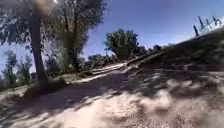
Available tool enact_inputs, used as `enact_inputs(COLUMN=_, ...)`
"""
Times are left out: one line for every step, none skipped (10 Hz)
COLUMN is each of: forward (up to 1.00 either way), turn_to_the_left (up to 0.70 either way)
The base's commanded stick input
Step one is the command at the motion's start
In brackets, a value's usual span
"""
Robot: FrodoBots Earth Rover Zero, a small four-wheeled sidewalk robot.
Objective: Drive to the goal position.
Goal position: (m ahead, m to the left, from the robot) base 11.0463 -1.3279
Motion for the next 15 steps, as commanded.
enact_inputs(forward=0.85, turn_to_the_left=0.34)
enact_inputs(forward=0.85, turn_to_the_left=0.34)
enact_inputs(forward=0.85, turn_to_the_left=0.34)
enact_inputs(forward=0.85, turn_to_the_left=0.34)
enact_inputs(forward=0.85, turn_to_the_left=0.34)
enact_inputs(forward=0.85, turn_to_the_left=0.34)
enact_inputs(forward=0.85, turn_to_the_left=0.34)
enact_inputs(forward=0.85, turn_to_the_left=0.34)
enact_inputs(forward=0.85, turn_to_the_left=0.34)
enact_inputs(forward=0.85, turn_to_the_left=0.34)
enact_inputs(forward=0.85, turn_to_the_left=0.0)
enact_inputs(forward=0.85, turn_to_the_left=0.0)
enact_inputs(forward=0.85, turn_to_the_left=0.0)
enact_inputs(forward=0.85, turn_to_the_left=-0.16)
enact_inputs(forward=0.85, turn_to_the_left=-0.34)
